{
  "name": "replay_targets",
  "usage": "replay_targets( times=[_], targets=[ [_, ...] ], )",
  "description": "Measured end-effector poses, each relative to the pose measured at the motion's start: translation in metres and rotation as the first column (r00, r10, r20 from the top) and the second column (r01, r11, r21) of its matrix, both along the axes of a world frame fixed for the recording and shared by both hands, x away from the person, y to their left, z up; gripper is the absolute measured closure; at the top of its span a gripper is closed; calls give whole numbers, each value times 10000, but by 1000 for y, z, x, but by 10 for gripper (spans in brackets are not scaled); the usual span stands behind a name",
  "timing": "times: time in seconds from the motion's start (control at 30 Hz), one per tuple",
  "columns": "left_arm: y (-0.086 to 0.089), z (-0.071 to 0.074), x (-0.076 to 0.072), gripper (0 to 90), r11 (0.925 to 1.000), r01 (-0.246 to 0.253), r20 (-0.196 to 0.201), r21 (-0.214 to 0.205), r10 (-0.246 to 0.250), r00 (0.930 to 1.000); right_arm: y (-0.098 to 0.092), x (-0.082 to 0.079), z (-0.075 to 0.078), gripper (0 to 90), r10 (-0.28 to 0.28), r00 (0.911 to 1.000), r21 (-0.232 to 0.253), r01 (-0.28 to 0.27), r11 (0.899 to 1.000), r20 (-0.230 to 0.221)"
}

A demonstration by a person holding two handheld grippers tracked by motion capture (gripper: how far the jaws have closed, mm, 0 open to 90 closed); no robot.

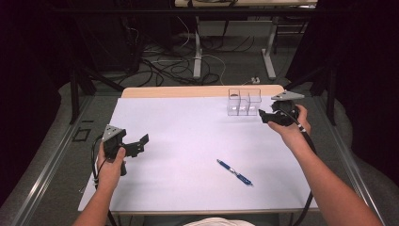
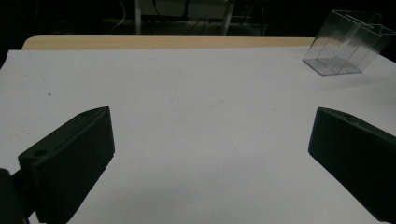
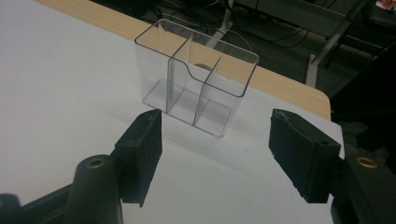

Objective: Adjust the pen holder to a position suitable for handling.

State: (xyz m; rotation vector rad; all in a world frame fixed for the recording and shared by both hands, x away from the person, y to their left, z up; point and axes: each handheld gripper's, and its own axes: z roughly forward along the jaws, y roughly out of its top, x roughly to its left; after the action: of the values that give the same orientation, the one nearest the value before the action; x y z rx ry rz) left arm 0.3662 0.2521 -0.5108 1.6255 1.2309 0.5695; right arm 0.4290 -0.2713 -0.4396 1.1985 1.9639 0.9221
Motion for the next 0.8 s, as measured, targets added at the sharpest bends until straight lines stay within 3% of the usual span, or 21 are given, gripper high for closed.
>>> replay_targets(
  times=[0.07, 0.17, 0.5, 0.67, 0.7, 0.73, 0.8],
  targets=[
    [0, 0, 0, 4, 10000, -22, -3, -7, 22, 10000, 1, 1, 2, 338, 14, 10000, -138, -14, 9999, 8],
    [0, 0, 0, 4, 10000, -14, -12, -13, 14, 10000, 4, 10, 9, 302, 541, 9983, -418, -549, 9976, -206],
    [0, 0, 1, 4, 10000, 24, -45, 18, -24, 10000, 14, 28, 21, 241, 991, 9936, -1012, -1042, 9894, -541],
    [0, -1, 1, 4, 10000, 27, -52, 11, -27, 10000, 19, 36, 24, 291, 1445, 9873, -1947, -1549, 9686, -662],
    [0, -1, 1, 4, 10000, 28, -67, 16, -28, 10000, 19, 36, 24, 291, 1445, 9873, -1947, -1549, 9686, -662],
    [0, -1, 1, 4, 10000, 32, -75, 15, -32, 10000, 21, 39, 25, 315, 1632, 9841, -2401, -1753, 9548, -696],
    [0, -1, 1, 4, 10000, 39, -77, 26, -39, 10000, 22, 41, 26, 339, 1735, 9816, -2683, -1887, 9447, -795]
  ],
)
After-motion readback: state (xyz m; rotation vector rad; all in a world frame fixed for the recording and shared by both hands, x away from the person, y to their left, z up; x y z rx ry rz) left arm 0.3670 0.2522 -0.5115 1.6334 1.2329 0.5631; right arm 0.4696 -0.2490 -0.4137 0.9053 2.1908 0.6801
